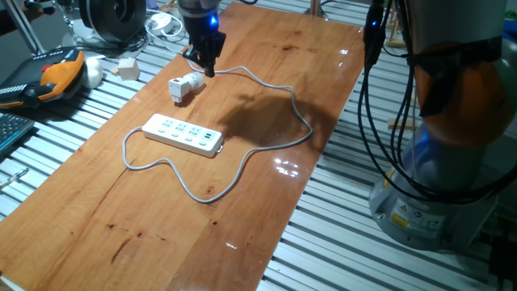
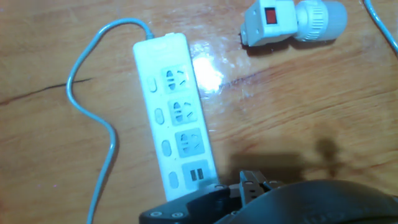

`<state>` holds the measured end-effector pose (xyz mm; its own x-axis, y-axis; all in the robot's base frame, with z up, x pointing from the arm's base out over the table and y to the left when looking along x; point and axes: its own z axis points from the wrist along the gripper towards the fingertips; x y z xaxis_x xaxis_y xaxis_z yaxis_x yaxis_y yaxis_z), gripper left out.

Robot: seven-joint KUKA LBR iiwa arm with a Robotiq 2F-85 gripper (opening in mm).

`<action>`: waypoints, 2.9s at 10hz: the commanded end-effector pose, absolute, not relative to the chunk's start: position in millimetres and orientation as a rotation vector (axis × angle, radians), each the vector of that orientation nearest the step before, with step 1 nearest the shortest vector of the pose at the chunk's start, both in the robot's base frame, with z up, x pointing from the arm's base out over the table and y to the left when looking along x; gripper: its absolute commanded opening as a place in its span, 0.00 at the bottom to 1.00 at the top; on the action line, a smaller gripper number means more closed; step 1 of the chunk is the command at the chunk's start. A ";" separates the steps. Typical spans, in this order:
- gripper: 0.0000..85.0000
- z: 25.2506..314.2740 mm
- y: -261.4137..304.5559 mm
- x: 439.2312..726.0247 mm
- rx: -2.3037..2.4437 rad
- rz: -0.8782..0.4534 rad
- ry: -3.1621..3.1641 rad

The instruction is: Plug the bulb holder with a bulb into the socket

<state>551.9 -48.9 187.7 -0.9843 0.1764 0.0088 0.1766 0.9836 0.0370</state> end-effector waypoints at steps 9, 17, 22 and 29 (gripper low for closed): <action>0.00 180.8 -55.7 548.1 -0.352 -0.060 -3.119; 0.00 180.8 -55.7 548.1 -0.702 0.035 -3.039; 0.00 178.0 -56.5 550.3 -0.874 0.002 -3.008; 0.00 162.0 -75.8 588.4 -1.089 -0.062 -2.946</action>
